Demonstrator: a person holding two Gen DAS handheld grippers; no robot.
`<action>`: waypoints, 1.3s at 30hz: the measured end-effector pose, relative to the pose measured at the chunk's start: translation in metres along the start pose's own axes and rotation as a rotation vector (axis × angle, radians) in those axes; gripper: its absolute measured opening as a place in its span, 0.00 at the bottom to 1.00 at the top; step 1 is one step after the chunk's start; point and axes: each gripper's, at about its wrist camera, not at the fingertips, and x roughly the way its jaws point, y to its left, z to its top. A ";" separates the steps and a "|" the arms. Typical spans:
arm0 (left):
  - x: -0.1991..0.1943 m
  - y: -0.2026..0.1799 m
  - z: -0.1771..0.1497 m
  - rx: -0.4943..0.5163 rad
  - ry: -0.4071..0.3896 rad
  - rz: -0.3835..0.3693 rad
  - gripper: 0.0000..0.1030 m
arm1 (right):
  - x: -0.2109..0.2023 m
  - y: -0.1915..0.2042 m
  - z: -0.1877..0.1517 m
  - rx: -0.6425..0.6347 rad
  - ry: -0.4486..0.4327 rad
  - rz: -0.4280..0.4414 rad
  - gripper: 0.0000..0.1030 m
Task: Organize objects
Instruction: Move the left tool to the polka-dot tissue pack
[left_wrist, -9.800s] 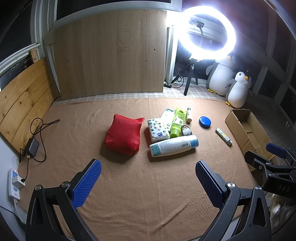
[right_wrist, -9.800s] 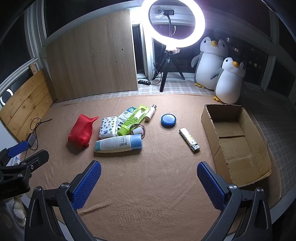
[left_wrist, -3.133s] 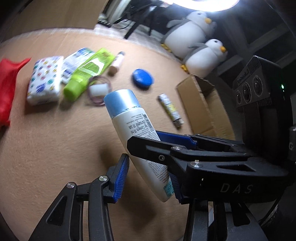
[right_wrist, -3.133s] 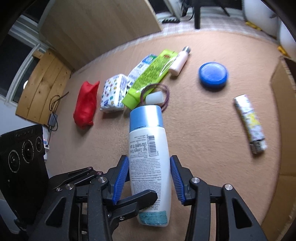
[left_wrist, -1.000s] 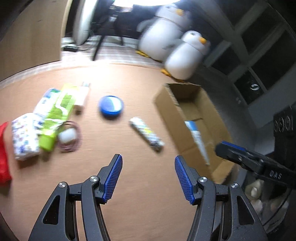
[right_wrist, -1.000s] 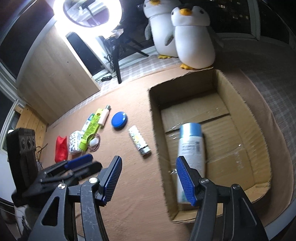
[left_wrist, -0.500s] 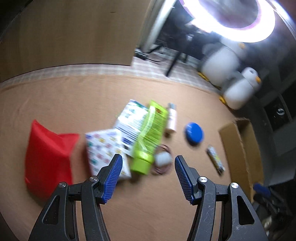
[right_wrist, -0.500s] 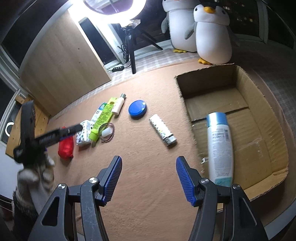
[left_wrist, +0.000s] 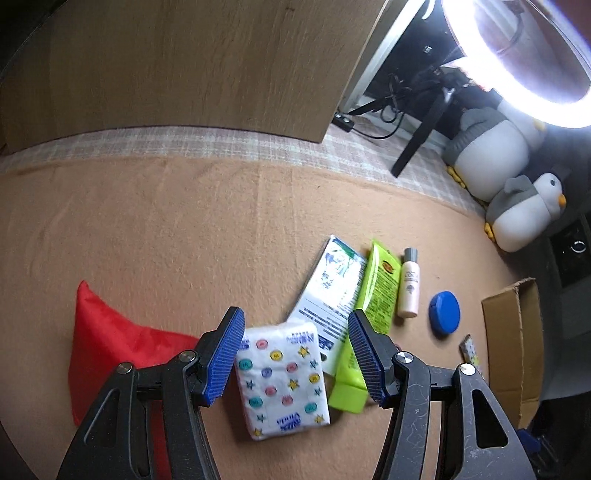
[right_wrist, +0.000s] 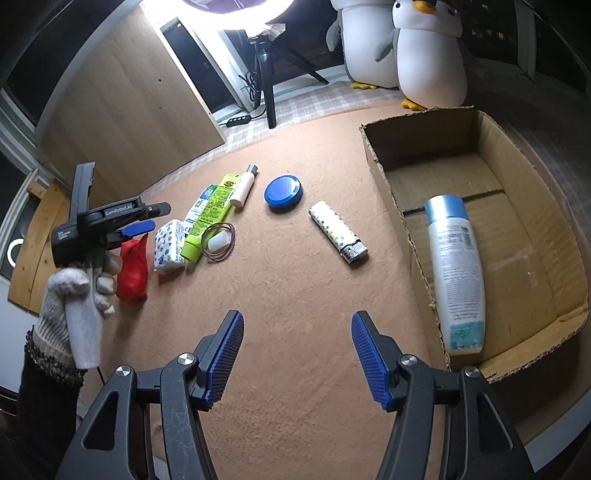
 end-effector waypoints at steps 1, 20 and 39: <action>0.004 -0.001 0.001 0.000 0.006 0.002 0.60 | 0.000 -0.001 -0.001 0.003 0.001 -0.002 0.55; 0.009 -0.017 -0.051 0.072 0.032 0.023 0.41 | 0.013 0.004 0.002 -0.015 0.029 0.017 0.55; 0.004 -0.068 -0.135 0.184 0.080 -0.086 0.39 | 0.036 0.026 0.000 -0.075 0.080 0.056 0.55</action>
